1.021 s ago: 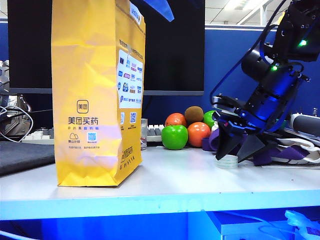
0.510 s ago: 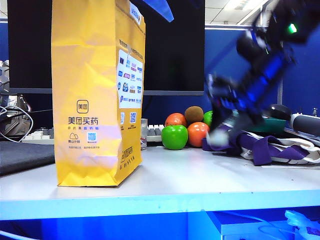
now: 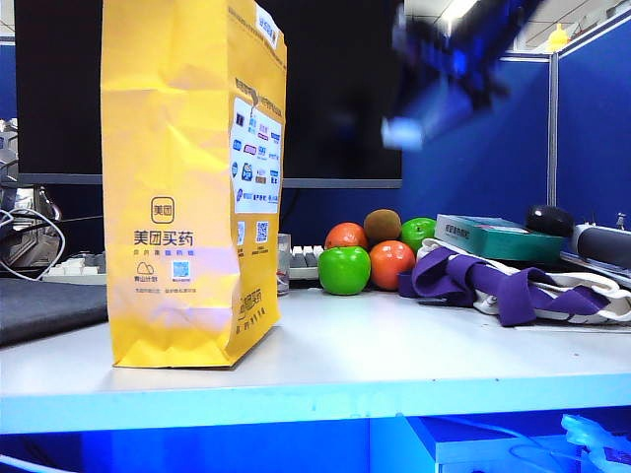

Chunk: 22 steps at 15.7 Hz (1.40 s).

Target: Pick up the transparent tape and throw it into the yellow paper bag.

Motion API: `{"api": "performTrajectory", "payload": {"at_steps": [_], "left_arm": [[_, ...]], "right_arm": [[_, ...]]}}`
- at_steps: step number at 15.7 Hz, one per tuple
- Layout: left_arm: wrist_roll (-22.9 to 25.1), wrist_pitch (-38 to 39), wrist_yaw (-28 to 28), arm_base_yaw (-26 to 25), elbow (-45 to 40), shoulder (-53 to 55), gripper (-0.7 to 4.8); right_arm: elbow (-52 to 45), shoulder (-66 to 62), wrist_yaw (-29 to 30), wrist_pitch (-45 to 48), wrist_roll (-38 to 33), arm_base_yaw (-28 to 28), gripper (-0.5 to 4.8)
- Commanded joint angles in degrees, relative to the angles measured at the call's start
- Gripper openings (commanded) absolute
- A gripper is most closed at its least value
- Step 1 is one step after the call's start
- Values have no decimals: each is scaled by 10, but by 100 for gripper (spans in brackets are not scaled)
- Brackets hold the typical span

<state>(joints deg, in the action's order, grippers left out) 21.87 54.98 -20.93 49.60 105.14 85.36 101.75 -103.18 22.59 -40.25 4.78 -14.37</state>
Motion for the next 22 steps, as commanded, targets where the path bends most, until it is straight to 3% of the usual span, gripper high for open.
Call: {"api": "performTrajectory", "payload": {"at_steps": [1, 4, 8, 12, 17, 18, 19, 20, 22], "left_arm": [[-4, 0, -28, -27, 21, -76, 431], [-60, 56, 5, -103, 21, -126, 431], [-71, 123, 170, -238, 18, -148, 431], [-17, 102, 306, -251, -5, -148, 431], [5, 110, 306, -251, -11, -137, 431], [5, 109, 306, -251, -11, -138, 431], [5, 109, 306, -251, -11, -137, 431], [6, 107, 306, -251, -11, -137, 431], [7, 101, 306, -251, -11, -137, 432]], "right_arm": [[65, 41, 46, -39, -4, -19, 242], [96, 83, 70, -54, -6, -61, 242], [99, 127, 76, -50, -16, -146, 242], [99, 102, 71, -39, -18, -214, 242], [99, 68, 74, -42, -20, -216, 246], [99, 68, 74, -36, -20, -216, 324], [99, 68, 77, -28, -20, -216, 440], [99, 68, 94, -13, -20, -216, 479], [99, 68, 107, 17, -20, -216, 479]]}}
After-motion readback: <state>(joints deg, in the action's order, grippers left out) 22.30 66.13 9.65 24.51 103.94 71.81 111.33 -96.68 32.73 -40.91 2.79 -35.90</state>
